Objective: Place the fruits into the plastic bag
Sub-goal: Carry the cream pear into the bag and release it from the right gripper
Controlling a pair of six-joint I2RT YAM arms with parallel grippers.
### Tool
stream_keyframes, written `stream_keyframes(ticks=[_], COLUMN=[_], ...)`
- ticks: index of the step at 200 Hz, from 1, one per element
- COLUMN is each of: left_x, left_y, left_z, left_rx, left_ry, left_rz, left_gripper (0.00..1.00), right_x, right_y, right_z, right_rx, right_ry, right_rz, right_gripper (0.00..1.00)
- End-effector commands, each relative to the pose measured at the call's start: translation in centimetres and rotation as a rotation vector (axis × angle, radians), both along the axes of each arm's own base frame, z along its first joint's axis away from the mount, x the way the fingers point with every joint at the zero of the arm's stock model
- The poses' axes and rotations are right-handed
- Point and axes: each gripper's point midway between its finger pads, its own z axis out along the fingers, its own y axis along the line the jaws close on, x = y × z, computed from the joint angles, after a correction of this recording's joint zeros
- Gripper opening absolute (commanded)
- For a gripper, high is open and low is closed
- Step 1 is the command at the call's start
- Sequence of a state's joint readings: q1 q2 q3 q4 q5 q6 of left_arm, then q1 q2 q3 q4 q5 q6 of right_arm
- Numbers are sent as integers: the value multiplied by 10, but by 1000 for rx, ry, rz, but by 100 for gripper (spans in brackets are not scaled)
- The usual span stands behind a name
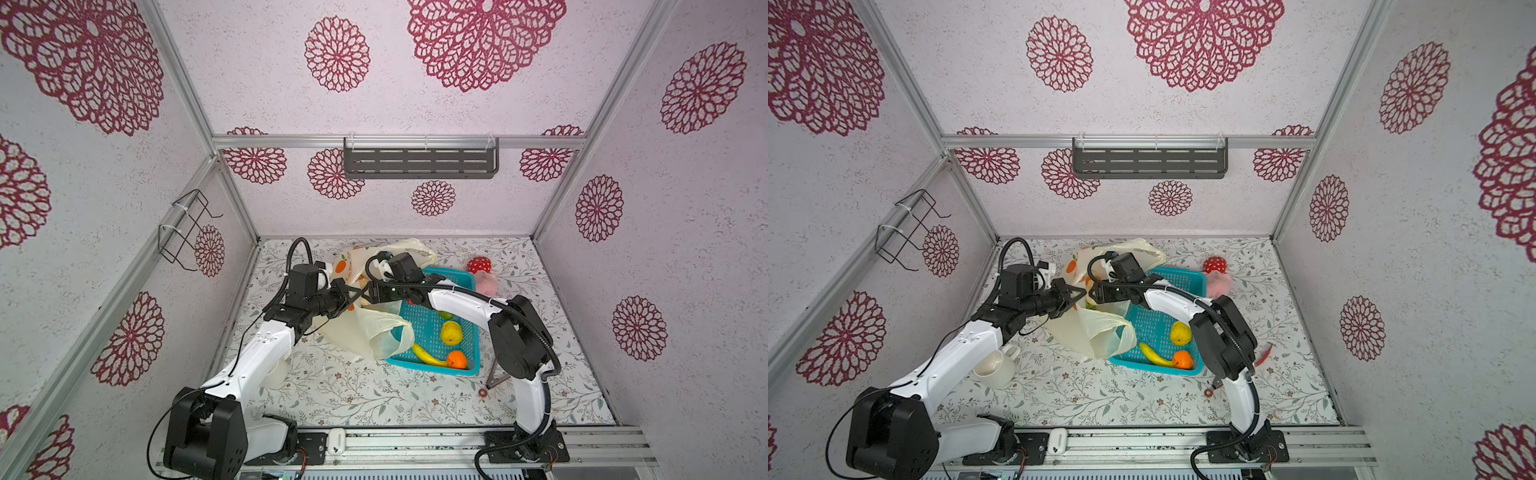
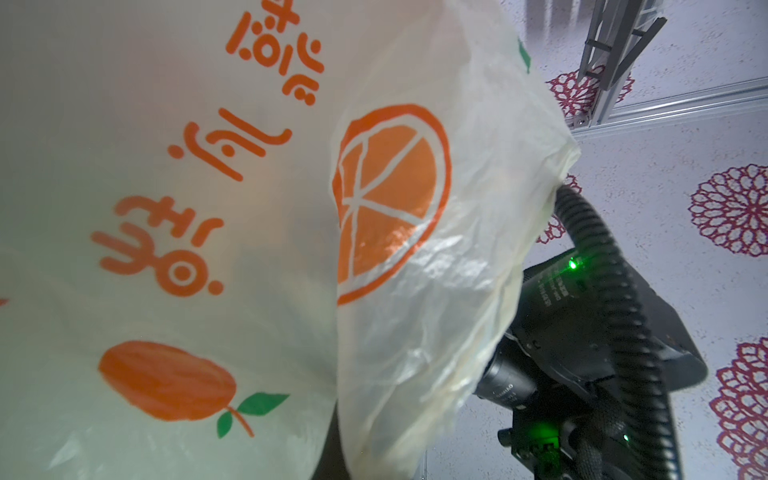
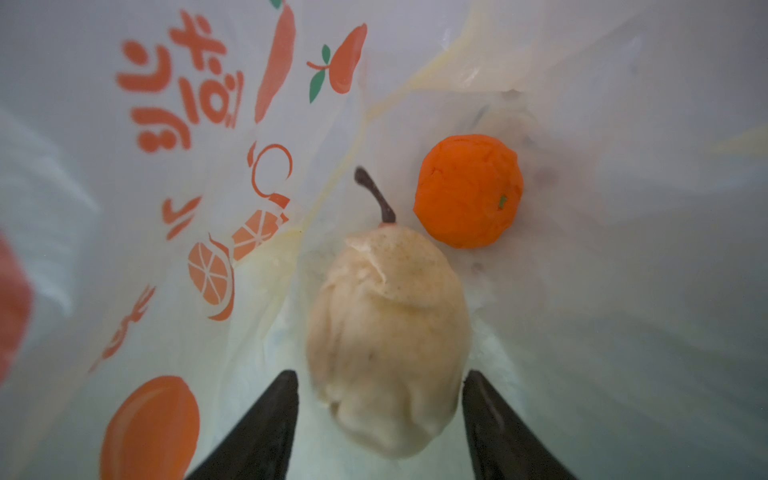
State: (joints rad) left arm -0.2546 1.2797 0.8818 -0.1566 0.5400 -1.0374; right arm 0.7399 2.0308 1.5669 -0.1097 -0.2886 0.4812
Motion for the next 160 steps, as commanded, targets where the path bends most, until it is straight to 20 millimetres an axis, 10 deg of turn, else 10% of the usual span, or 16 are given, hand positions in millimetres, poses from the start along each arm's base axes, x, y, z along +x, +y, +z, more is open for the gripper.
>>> stream_keyframes(ticks=[1, 93, 160], left_x=[-5, -2, 5], left_y=[0, 1, 1], left_z=[5, 3, 3], left_rx=[15, 29, 42], left_ry=[-22, -18, -22], left_rz=[-7, -1, 2], left_gripper=[0, 0, 0], right_x=[-1, -19, -47], right_y=[-6, -46, -154], right_z=[8, 57, 63], right_rx=[-26, -45, -157], right_ry=[-20, -160, -252], right_rz=[-13, -51, -333], right_gripper=[75, 79, 82])
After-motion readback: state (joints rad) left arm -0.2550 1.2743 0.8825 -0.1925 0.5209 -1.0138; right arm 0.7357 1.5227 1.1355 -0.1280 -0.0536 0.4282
